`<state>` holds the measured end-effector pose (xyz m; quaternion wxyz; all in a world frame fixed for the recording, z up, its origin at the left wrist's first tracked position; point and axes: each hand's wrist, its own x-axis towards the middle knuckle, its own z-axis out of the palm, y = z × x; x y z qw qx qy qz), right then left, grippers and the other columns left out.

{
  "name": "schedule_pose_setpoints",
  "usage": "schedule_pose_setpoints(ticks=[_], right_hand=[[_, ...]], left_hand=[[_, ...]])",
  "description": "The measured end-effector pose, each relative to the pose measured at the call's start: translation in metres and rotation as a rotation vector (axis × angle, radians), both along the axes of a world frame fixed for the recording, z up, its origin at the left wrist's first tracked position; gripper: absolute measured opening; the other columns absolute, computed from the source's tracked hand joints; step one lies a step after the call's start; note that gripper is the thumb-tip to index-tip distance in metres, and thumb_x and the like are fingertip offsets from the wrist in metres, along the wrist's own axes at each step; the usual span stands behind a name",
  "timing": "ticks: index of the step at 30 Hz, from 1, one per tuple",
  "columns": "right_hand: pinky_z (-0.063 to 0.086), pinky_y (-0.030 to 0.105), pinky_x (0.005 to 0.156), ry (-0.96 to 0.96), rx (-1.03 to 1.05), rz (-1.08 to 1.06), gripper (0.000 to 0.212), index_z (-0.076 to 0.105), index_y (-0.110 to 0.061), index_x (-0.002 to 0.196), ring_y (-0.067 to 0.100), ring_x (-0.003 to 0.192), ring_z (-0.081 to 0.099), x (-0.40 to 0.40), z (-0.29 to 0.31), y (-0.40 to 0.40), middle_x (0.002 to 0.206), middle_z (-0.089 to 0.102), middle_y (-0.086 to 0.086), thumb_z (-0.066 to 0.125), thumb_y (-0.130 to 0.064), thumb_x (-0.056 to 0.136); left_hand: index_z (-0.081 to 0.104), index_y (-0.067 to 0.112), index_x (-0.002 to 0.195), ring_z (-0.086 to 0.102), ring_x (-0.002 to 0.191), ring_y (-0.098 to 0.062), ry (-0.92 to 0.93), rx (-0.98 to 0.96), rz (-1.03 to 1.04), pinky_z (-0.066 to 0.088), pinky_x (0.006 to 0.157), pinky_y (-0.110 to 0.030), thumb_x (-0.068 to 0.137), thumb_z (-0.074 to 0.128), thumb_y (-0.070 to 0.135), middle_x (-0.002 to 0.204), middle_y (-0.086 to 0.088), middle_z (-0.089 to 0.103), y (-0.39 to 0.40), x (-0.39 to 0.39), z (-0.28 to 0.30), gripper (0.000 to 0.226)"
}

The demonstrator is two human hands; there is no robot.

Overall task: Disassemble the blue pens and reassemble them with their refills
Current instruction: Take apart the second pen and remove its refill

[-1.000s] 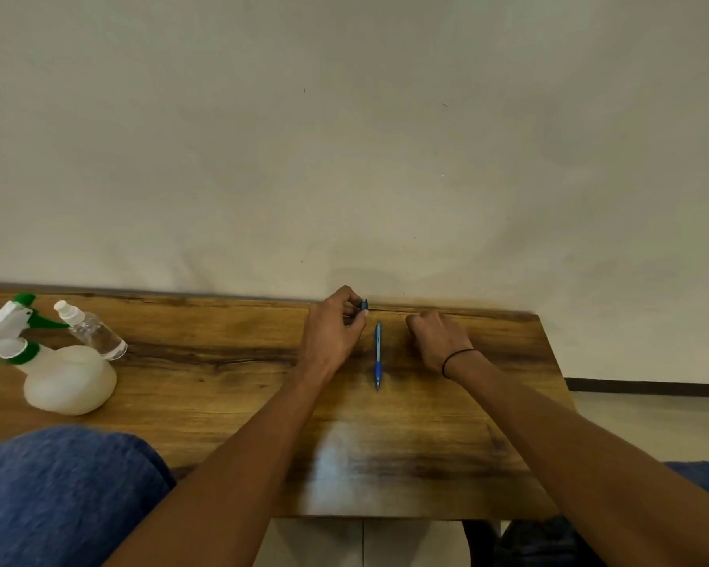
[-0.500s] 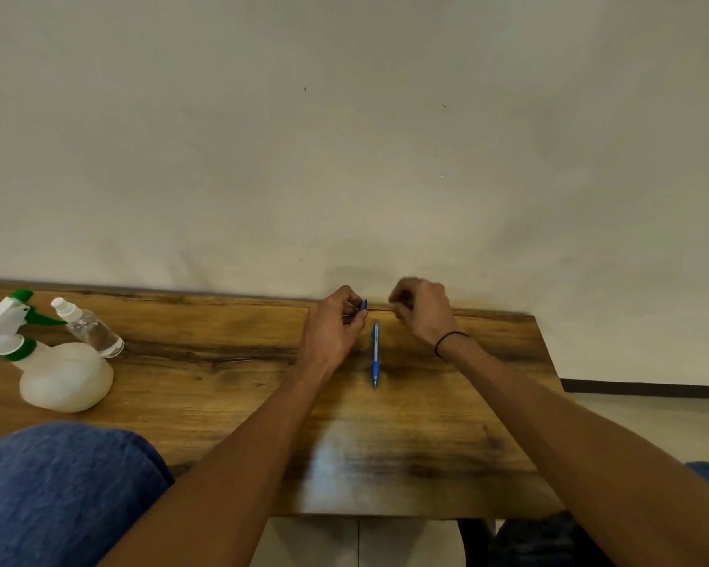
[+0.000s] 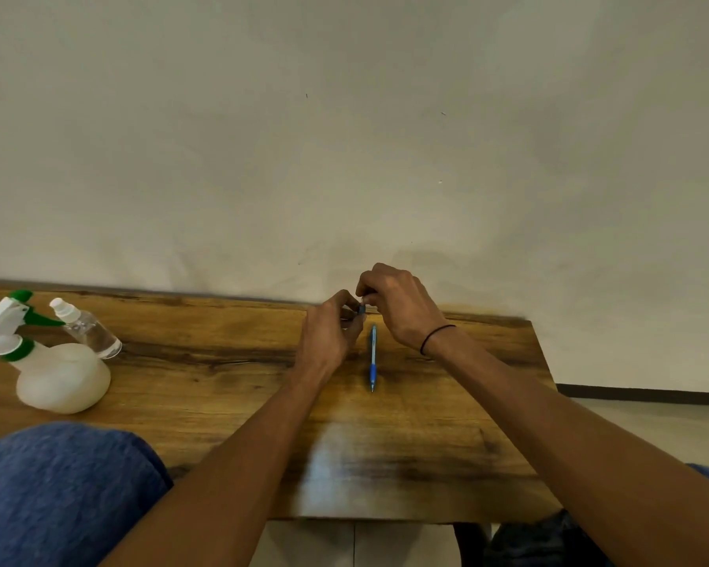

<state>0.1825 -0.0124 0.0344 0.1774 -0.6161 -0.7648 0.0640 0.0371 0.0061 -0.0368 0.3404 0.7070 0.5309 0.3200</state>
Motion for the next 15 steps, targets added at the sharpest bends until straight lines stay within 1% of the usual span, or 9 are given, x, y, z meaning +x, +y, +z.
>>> schedule_pose_setpoints(ticks=[3, 8, 12, 15], right_hand=[[0.059, 0.041, 0.075, -0.024, -0.020, 0.006, 0.015, 0.067, -0.015, 0.097, 0.024, 0.084, 0.063, -0.0033, -0.0021, -0.0004, 0.097, 0.064, 0.005, 0.062, -0.001, 0.098], [0.060, 0.044, 0.076, -0.085, -0.043, 0.020, 0.019, 0.068, -0.015, 0.097, 0.026, 0.084, 0.063, -0.0058, -0.0015, 0.0021, 0.098, 0.063, 0.005, 0.058, 0.001, 0.097], [0.060, 0.044, 0.078, -0.111, -0.065, 0.020, 0.016, 0.069, -0.013, 0.100, 0.027, 0.086, 0.063, -0.0039, -0.0017, 0.0031, 0.100, 0.064, 0.008, 0.059, 0.001, 0.098], [0.060, 0.043, 0.080, -0.146, -0.092, 0.029, 0.015, 0.069, -0.012, 0.103, 0.027, 0.089, 0.064, -0.0036, -0.0018, 0.0019, 0.102, 0.065, 0.009, 0.059, -0.001, 0.099]], left_hand=[[0.069, 0.016, 0.116, 0.078, 0.097, -0.019, -0.004, 0.017, 0.002, 0.062, 0.082, -0.028, 0.099, 0.073, 0.027, 0.110, -0.006, 0.080, -0.0015, 0.0005, 0.0016, 0.021], [0.069, 0.014, 0.121, 0.078, 0.098, -0.021, -0.001, 0.026, -0.012, 0.065, 0.087, -0.038, 0.100, 0.071, 0.027, 0.111, -0.007, 0.080, -0.0030, 0.0007, 0.0056, 0.025], [0.069, 0.013, 0.119, 0.078, 0.099, -0.022, 0.008, 0.010, -0.015, 0.065, 0.088, -0.040, 0.100, 0.071, 0.030, 0.113, -0.008, 0.080, -0.0039, 0.0006, 0.0069, 0.026], [0.069, 0.014, 0.118, 0.078, 0.098, -0.021, 0.010, 0.013, -0.019, 0.065, 0.087, -0.038, 0.099, 0.071, 0.032, 0.111, -0.007, 0.080, -0.0061, 0.0011, 0.0091, 0.026]])
